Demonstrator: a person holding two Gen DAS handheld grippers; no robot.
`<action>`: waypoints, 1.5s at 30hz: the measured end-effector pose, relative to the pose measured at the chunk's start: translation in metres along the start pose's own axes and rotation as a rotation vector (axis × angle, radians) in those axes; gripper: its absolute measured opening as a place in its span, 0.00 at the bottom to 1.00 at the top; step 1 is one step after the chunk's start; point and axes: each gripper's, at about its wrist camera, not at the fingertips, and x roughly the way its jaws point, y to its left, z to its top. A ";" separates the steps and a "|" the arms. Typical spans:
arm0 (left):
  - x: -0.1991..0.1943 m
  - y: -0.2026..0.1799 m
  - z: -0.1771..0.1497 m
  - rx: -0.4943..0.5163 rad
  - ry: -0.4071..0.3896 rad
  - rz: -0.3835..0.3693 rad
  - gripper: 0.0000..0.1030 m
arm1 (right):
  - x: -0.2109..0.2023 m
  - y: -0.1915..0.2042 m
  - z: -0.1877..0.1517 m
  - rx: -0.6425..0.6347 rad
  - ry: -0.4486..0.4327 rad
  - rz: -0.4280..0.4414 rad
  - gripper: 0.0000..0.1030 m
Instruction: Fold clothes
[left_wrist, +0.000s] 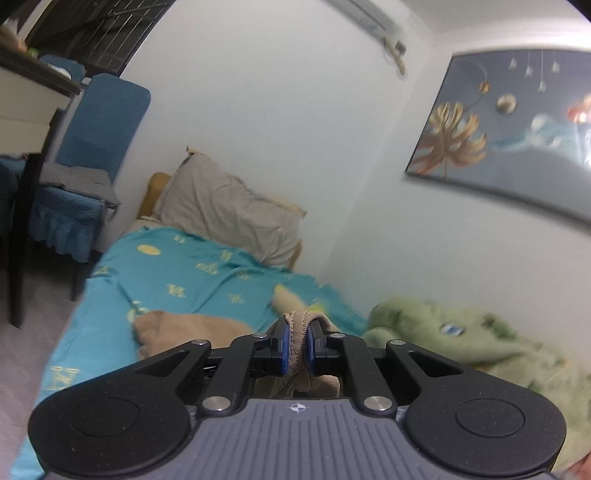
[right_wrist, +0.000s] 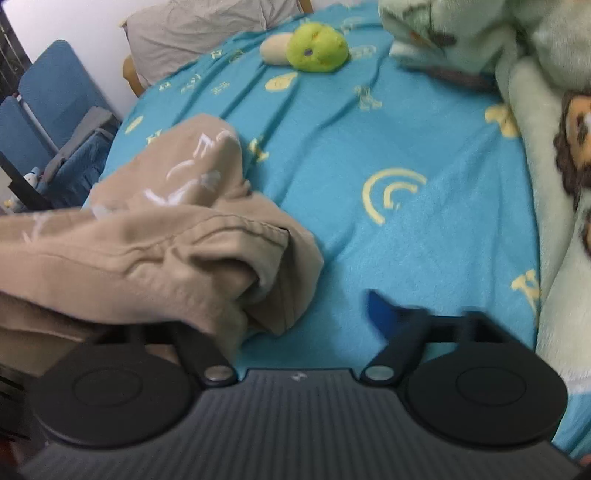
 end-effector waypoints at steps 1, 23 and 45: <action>0.001 -0.002 -0.002 0.023 0.013 0.026 0.10 | -0.007 0.002 0.001 -0.011 -0.043 0.001 0.50; 0.059 -0.011 -0.068 0.327 0.327 0.570 0.64 | -0.063 0.000 0.008 -0.007 -0.362 0.035 0.16; -0.083 -0.110 0.170 0.010 -0.492 0.604 0.78 | -0.282 0.059 0.144 -0.073 -0.832 0.064 0.85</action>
